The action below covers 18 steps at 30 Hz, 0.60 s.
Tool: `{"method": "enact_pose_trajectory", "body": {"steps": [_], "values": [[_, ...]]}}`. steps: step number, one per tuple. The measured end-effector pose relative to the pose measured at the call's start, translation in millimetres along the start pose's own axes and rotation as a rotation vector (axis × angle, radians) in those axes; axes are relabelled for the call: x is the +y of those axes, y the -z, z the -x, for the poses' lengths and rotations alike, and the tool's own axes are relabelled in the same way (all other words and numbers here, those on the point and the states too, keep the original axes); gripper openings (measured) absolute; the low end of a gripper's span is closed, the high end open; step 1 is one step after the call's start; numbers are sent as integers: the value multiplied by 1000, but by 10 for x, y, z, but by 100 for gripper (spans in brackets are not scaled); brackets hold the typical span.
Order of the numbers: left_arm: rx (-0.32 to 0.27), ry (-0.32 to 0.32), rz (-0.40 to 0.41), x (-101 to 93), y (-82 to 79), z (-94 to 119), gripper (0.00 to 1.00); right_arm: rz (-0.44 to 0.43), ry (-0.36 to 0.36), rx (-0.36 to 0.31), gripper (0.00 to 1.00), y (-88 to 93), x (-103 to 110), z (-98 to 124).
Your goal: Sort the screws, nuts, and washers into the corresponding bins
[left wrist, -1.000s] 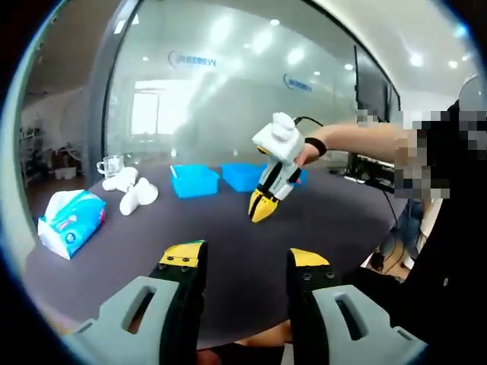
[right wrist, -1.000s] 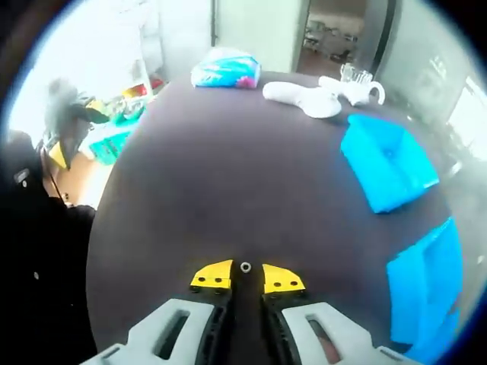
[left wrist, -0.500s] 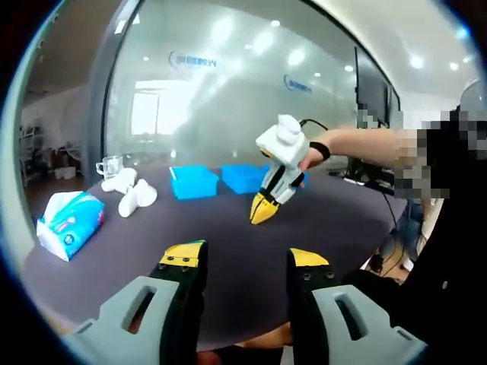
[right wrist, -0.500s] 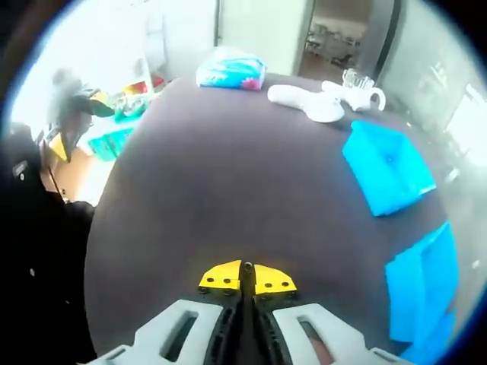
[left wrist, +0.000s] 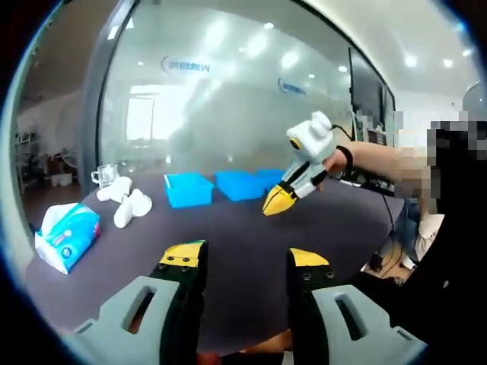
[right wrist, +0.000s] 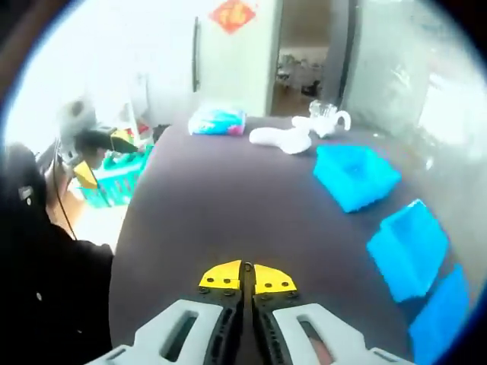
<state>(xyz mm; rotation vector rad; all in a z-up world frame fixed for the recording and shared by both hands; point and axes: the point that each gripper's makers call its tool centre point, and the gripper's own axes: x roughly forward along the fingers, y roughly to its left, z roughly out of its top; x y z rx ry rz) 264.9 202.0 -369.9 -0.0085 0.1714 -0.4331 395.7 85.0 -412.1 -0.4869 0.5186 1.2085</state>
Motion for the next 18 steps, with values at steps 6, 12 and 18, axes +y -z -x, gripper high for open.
{"method": "enact_pose_trajectory", "body": {"steps": [6,12,18], "values": [[-15,12,2,-41,-56,-26,39,-71,205,-141,1,102,-194,355],[-15,26,-5,-96,-76,-43,39,-133,412,-310,1,132,-381,664],[-14,24,-7,-104,-88,-62,39,-155,633,-493,1,68,-533,960]]}}
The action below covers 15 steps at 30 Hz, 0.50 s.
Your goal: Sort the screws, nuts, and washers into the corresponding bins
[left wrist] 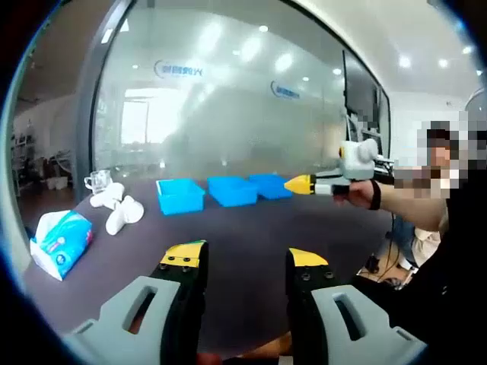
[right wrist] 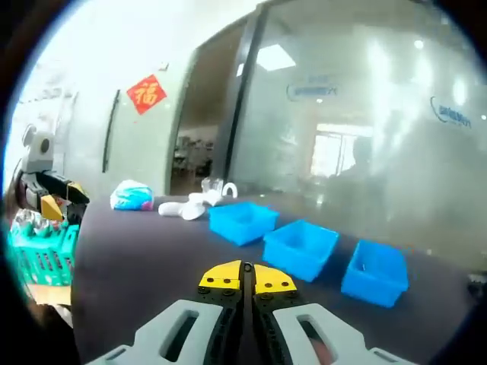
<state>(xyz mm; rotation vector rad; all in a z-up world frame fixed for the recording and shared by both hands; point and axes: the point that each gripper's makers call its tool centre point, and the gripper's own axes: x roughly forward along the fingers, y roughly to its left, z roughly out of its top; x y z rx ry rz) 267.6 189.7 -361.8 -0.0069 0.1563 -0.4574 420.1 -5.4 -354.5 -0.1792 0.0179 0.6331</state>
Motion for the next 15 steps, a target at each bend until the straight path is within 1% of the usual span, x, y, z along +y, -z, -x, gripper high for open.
{"method": "enact_pose_trajectory", "body": {"steps": [1,3,4,6,7,10,12,15], "values": [[1,1,-2,-4,-2,-1,39,-13,19,-5,1,-8,-29,1],[1,1,-4,-9,-14,-1,39,-47,40,-46,1,-81,-70,-4],[1,2,-5,-11,-19,-1,39,-55,47,-51,1,-94,-86,-8],[0,2,-8,-15,-33,1,39,-41,55,-50,1,-123,-110,-52],[-1,2,-9,-18,-39,2,39,-45,65,-70,1,-172,-136,-77],[-4,0,-9,-20,-49,6,39,-28,43,-65,1,-249,-121,-223],[-4,-2,-9,-23,-47,13,39,-4,54,-75,1,-336,-164,-356],[-5,-6,-6,-22,-43,28,39,-46,43,-77,1,-402,-222,-556]]}}
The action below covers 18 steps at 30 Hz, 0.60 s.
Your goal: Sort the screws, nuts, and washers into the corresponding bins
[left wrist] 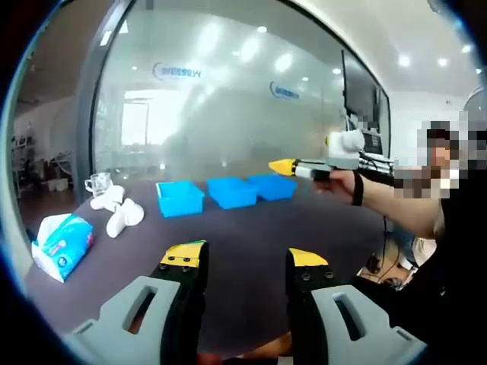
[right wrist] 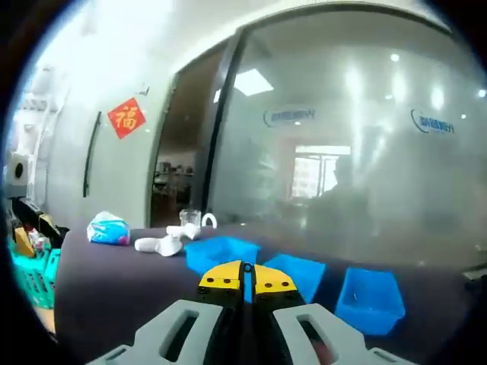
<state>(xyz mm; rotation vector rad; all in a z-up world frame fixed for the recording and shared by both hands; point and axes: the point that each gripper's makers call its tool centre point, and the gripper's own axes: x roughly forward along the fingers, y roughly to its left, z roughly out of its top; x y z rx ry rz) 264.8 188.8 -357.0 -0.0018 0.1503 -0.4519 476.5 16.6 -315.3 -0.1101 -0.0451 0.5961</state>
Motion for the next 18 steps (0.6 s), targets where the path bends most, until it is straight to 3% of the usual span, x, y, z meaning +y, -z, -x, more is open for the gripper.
{"method": "enact_pose_trajectory", "body": {"steps": [2,10,18], "values": [[1,-3,2,8,5,10,39,-71,-5,1,1,0,-44,-171],[6,-21,1,83,13,52,39,-77,50,87,1,154,-380,-790],[5,-36,10,124,28,82,39,-52,98,157,1,337,-564,-1099]]}}
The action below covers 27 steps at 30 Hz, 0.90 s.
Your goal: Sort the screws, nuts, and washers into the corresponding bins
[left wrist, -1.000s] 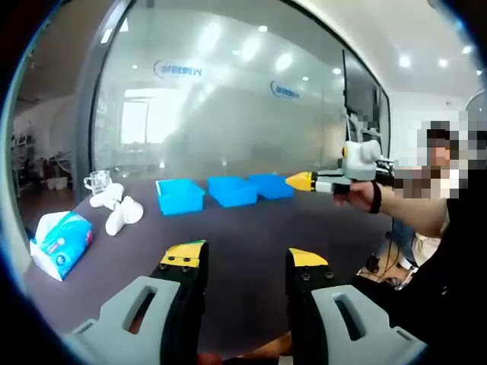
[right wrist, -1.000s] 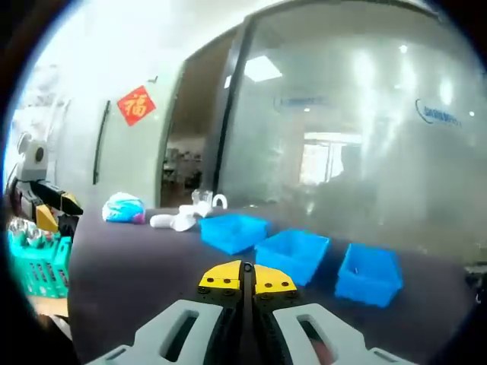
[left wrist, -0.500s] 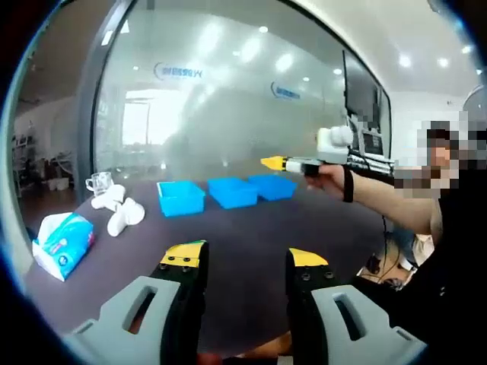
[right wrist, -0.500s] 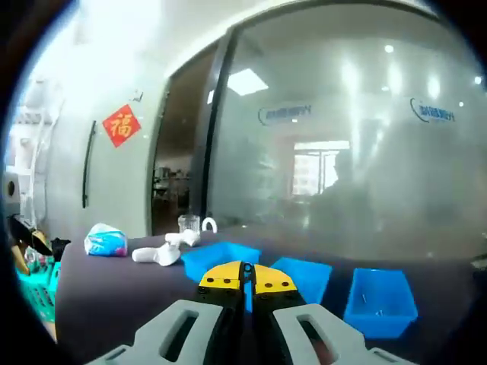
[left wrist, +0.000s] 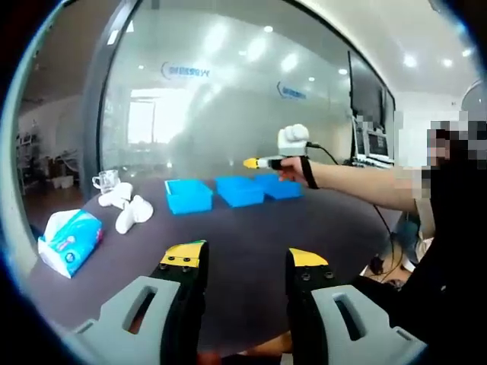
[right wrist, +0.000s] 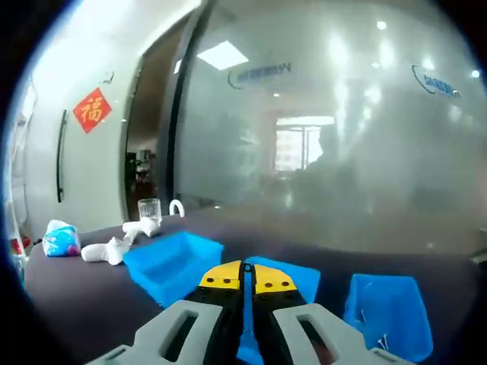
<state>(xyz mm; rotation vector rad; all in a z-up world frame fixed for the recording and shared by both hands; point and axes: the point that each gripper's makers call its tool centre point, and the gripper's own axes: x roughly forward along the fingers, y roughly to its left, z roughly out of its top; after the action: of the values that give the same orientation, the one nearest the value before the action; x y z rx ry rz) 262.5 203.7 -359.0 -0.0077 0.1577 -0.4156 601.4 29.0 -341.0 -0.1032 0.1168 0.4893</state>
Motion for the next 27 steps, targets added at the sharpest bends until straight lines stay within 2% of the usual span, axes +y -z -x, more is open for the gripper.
{"method": "enact_pose_trajectory", "body": {"steps": [3,8,11,13,17,20,23,27], "values": [[2,-3,4,11,10,6,39,13,5,22,1,33,-52,-125],[0,-5,6,13,7,3,39,19,-8,42,6,80,-26,-163],[-3,-6,5,15,-5,2,39,35,-16,50,28,118,-13,-157],[-3,-6,6,13,-7,1,39,48,-18,48,31,121,-4,-100],[-13,-3,13,31,-29,4,39,39,-52,31,33,80,44,91],[-36,-22,28,121,-76,21,39,30,-83,22,35,70,88,266],[-47,-36,26,190,-100,25,39,18,-119,-3,35,43,201,641],[-53,-33,14,236,-123,11,40,0,-140,-68,35,-54,206,1209]]}}
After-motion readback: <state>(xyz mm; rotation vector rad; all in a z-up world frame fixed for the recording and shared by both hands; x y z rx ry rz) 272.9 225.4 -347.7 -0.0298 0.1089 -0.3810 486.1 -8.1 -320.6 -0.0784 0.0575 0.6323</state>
